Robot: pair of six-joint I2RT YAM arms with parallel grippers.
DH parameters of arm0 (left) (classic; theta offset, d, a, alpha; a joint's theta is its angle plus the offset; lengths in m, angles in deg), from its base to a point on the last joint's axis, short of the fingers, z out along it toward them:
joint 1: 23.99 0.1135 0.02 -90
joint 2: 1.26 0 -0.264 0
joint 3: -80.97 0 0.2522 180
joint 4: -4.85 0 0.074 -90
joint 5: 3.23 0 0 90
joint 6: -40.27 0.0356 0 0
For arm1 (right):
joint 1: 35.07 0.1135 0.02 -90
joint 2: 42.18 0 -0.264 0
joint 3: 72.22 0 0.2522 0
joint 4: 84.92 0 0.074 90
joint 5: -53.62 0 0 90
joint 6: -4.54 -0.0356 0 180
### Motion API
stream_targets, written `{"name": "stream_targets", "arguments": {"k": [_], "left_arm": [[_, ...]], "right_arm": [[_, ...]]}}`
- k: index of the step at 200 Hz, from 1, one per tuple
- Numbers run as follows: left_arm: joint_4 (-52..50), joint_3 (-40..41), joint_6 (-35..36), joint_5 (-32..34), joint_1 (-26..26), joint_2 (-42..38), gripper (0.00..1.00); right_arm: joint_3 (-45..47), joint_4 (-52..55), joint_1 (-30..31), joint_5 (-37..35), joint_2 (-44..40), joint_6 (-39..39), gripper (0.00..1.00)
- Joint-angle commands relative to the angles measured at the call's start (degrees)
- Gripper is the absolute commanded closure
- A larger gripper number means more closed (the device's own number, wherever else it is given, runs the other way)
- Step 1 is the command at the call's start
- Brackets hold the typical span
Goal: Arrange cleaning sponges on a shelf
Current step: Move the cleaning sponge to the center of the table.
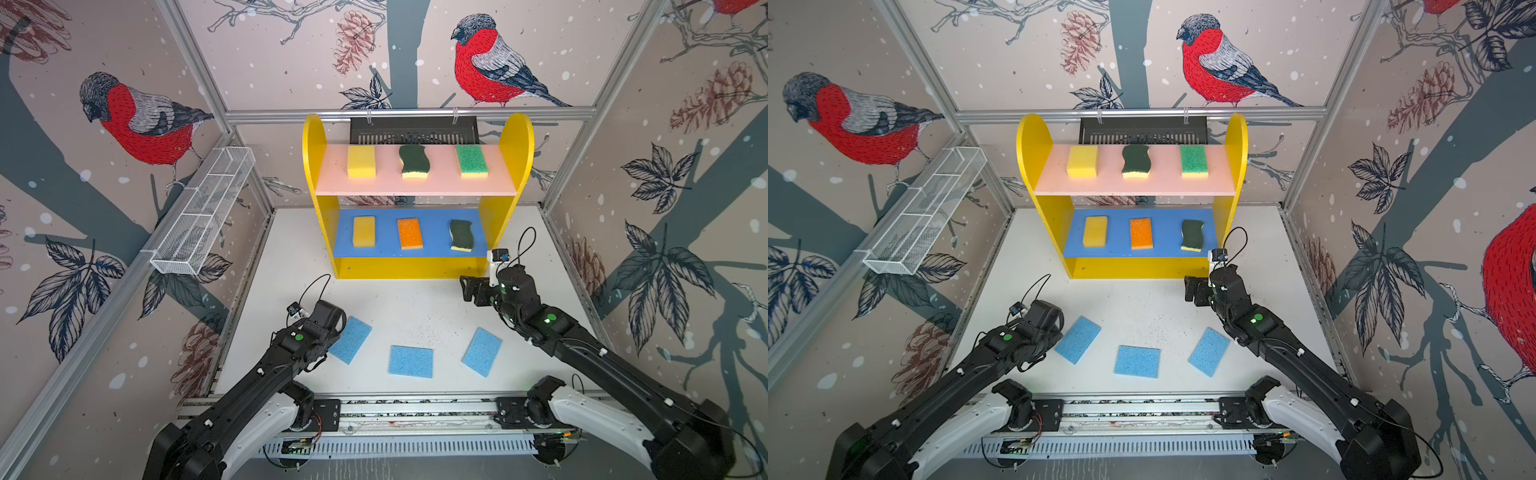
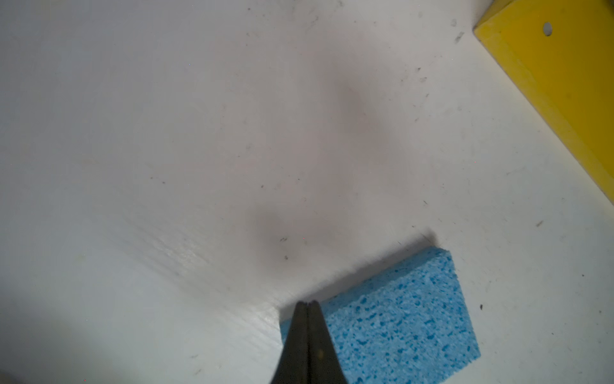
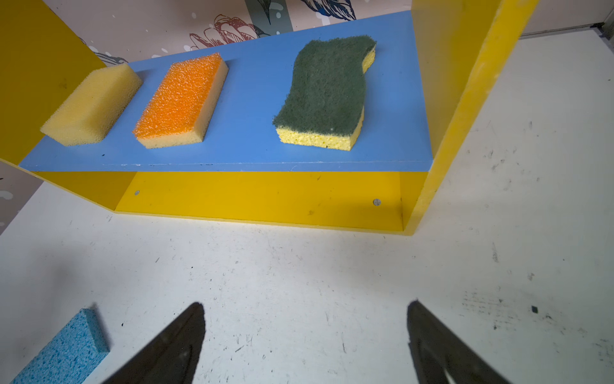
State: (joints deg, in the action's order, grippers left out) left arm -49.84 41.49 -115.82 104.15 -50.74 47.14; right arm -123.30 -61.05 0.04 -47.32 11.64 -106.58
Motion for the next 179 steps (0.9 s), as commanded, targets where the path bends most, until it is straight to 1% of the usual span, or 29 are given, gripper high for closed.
{"name": "stream_targets", "arguments": {"k": [1, 24, 44, 53, 61, 85, 110, 129, 148, 179], "left_arm": [[-1.29, 1.36, -3.16, -0.34, 0.91, -0.24, 1.0], [-2.18, 1.85, -4.75, -0.83, 0.95, -0.23, 1.0], [-1.88, 2.64, -5.06, -3.65, 0.92, 0.75, 1.0], [-1.82, 2.85, -5.36, -5.68, 0.93, 1.15, 0.88], [-2.19, 3.05, -4.96, -7.17, 0.91, 1.34, 0.83], [-2.44, 4.58, -5.66, -9.5, 0.93, 0.46, 0.82], [0.06, 7.1, -6.3, -11.44, 0.96, -2.06, 0.8], [0.92, 8.13, -6.62, -12.6, 0.97, -3.11, 0.8], [1.25, 8.24, -6.01, -13.27, 0.91, -2.76, 0.79], [4.18, 7.8, -4.36, -16.42, 0.5, -0.16, 0.78]], "right_arm": [[0.35, -2.9, -0.2, 2.26, 0.03, -0.29, 0.06], [0.88, -3.81, -0.26, 3.75, 0.04, -0.58, 0.06], [1.28, -4.76, -0.53, 4.59, 0.27, -0.63, 0.06], [1.29, -4.85, -0.57, 4.88, 0.4, -0.6, 0.06], [1.2, -4.91, -0.64, 5.13, 0.56, -0.5, 0.06], [1.24, -5.34, -0.86, 5.95, 0.76, -0.41, 0.06], [1.29, -5.63, -1.27, 7.43, 0.84, -0.56, 0.06], [1.29, -5.5, -1.41, 7.85, 0.74, -0.67, 0.06], [1.49, -5.46, -1.58, 7.87, 0.45, -0.64, 0.06], [1.64, -5.37, -1.71, 7.95, 0.23, -0.96, 0.07]]}}
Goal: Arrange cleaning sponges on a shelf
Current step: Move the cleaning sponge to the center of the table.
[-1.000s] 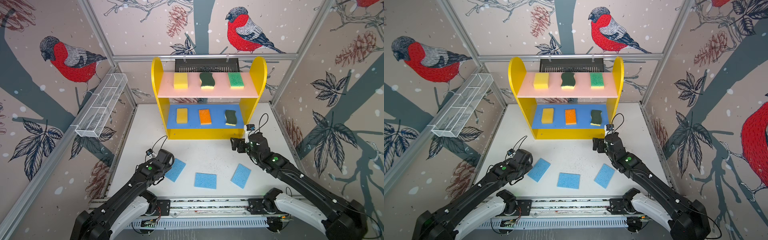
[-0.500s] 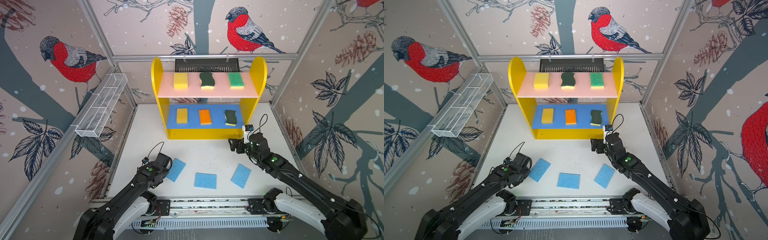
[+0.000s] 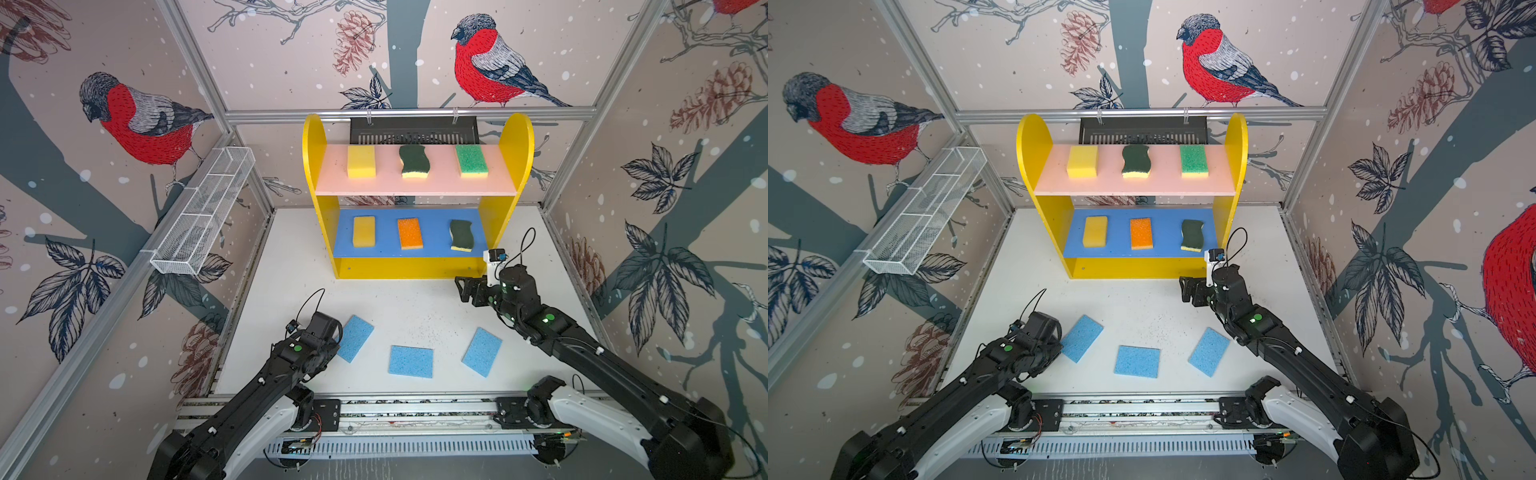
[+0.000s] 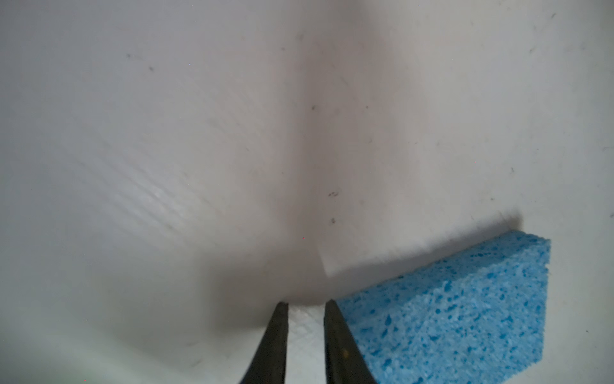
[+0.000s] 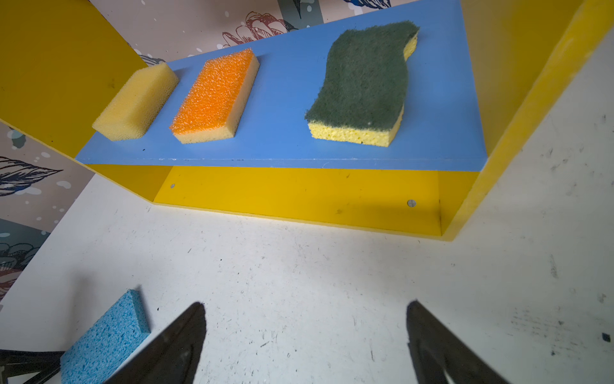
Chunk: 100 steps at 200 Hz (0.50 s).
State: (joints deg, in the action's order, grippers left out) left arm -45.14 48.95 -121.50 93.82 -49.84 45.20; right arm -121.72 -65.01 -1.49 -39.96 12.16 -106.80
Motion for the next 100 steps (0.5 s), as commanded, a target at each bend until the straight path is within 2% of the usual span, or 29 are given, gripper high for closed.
{"name": "stream_targets", "arguments": {"k": [1, 100], "left_arm": [[-0.47, 0.29, 1.34, -6.13, -0.41, 1.88, 0.78], [6.81, -4.22, 0.2, -7.4, -11.1, 11.06, 0.78]], "right_arm": [[0.06, -1.41, -0.18, 0.59, -0.29, -0.73, 0.07], [0.85, -1.06, -0.7, 0.54, -0.56, -1.35, 0.07]]}}
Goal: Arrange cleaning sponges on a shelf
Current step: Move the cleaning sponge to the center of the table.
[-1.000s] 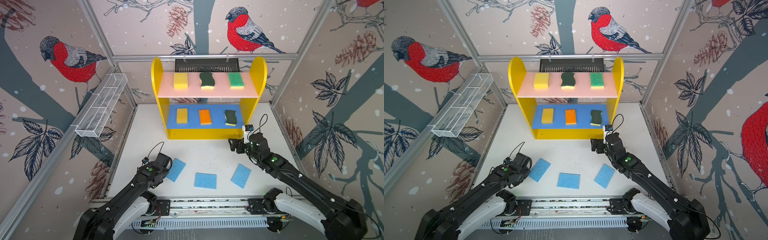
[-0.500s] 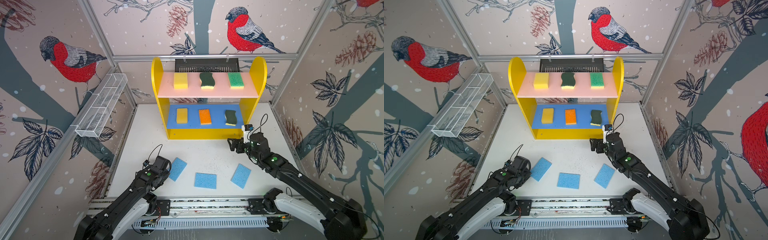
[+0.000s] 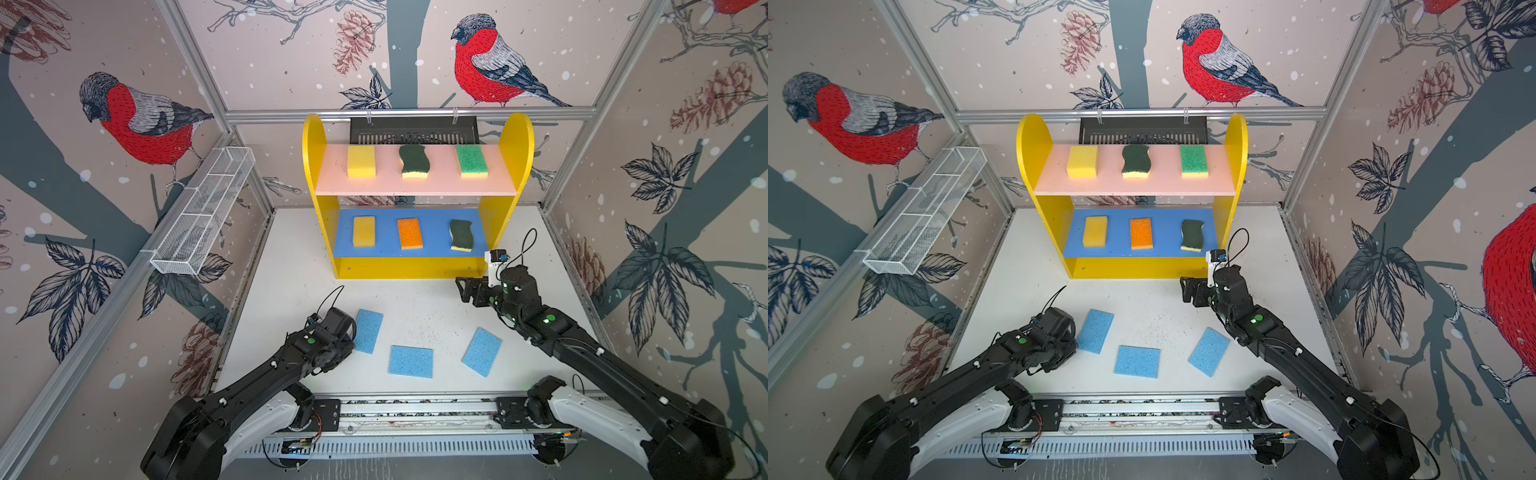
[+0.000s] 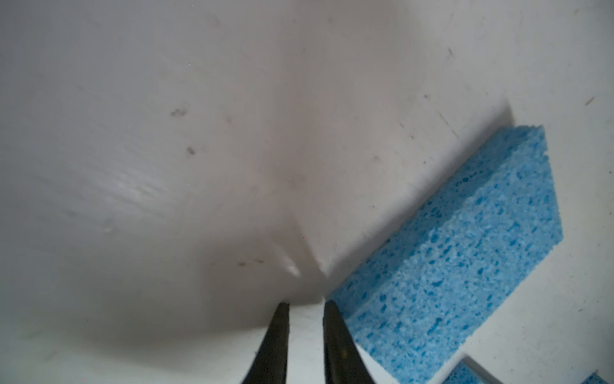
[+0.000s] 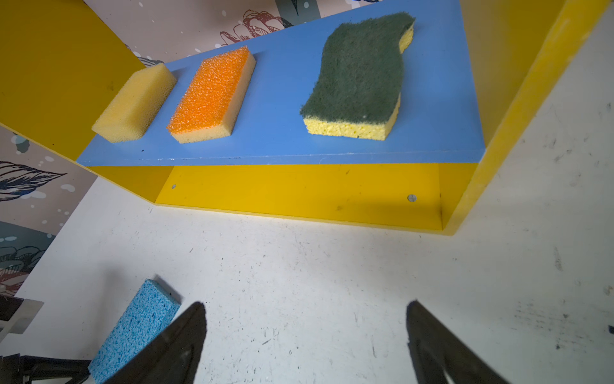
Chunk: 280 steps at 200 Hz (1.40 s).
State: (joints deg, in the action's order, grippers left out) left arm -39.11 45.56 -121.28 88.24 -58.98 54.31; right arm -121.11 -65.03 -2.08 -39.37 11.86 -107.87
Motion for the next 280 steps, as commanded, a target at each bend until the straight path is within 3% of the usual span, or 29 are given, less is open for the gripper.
{"name": "stream_targets", "arguments": {"k": [1, 17, 44, 94, 148, 229, 280], "left_arm": [[0.9, -0.98, 0.04, -1.83, -2.12, 2.1, 0.78], [0.57, -3.41, 1.15, -1.17, -4.28, 4.02, 0.74], [-8.04, -9.84, 2.06, 4.82, -7.5, 7.51, 0.5], [-8.89, -13.54, 5.18, 10.11, -13.13, 9.3, 0.3], [-3.09, -17.65, 5.16, 14.47, -21.14, 15.77, 0.22], [1.23, -19.65, 5.06, 17.64, -23.8, 22.56, 0.13], [-1.89, -22.48, 3.4, 18.63, -24.26, 27.95, 0.11]], "right_arm": [[0.28, -1.03, -0.12, -0.07, -0.25, -0.27, 0.07], [0.18, -0.86, -0.12, -0.09, -0.32, -0.32, 0.07], [0.2, -0.88, -0.17, 0.37, -0.43, -0.69, 0.07], [-0.02, -0.36, -0.28, 0.96, -0.65, -1.26, 0.07], [-0.64, 0.46, -0.3, 1.38, -0.82, -1.56, 0.07], [0.3, 1.04, -0.29, 0.1, -2.4, -1.02, 0.07], [0.95, 0.71, -0.24, -0.46, -4.16, -1.08, 0.07]]}}
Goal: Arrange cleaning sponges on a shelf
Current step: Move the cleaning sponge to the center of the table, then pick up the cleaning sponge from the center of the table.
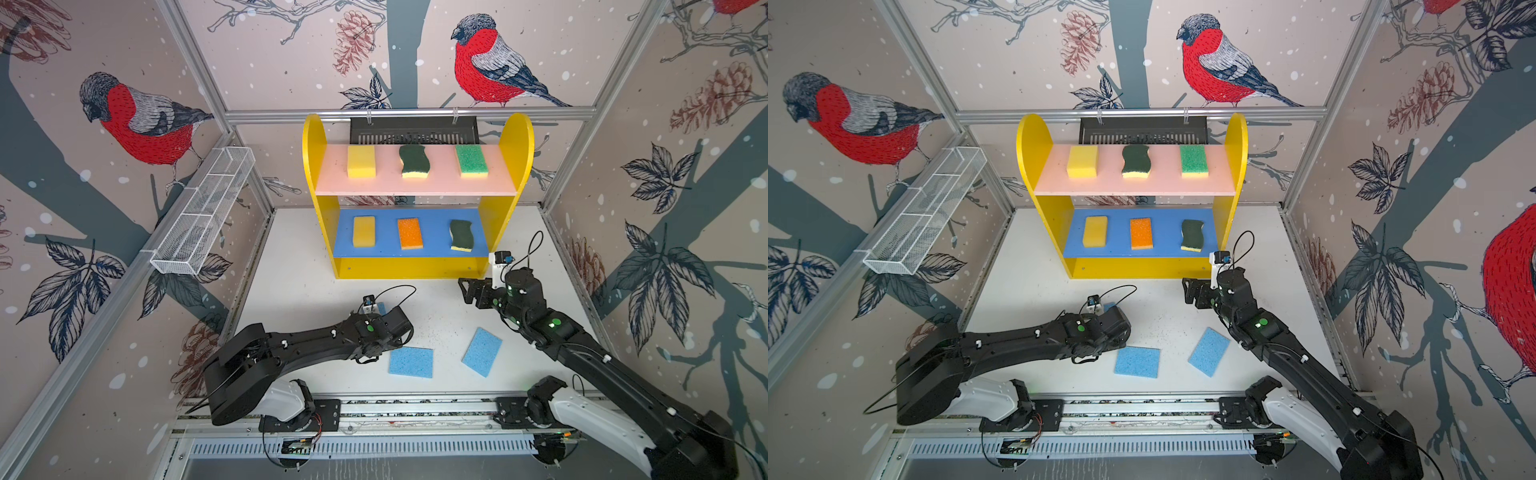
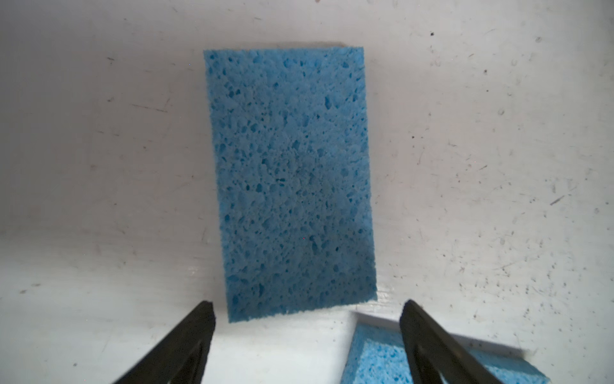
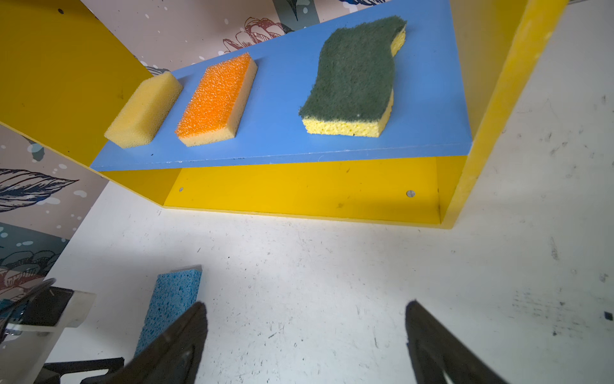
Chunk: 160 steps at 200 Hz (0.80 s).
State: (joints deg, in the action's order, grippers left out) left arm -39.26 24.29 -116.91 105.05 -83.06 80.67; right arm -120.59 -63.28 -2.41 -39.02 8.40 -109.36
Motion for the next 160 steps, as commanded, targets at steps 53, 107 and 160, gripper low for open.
{"name": "stream_targets", "arguments": {"k": [53, 107, 160], "left_arm": [[-1.7, -2.69, -0.84, 1.42, -0.17, 5.43, 0.07], [-2.7, -2.24, -2.48, 1.18, -0.17, 7.19, 0.08], [-1.94, -1.69, -2.39, 0.72, -0.17, 9.24, 0.11]], "right_arm": [[1.28, -1.73, 0.04, -1.85, -2.15, 0.59, 0.07], [2.26, -3.13, 0.03, -1.53, -2.16, -0.02, 0.07], [2.53, -3.75, 0.03, -1.54, -1.46, -0.16, 0.07]]}}
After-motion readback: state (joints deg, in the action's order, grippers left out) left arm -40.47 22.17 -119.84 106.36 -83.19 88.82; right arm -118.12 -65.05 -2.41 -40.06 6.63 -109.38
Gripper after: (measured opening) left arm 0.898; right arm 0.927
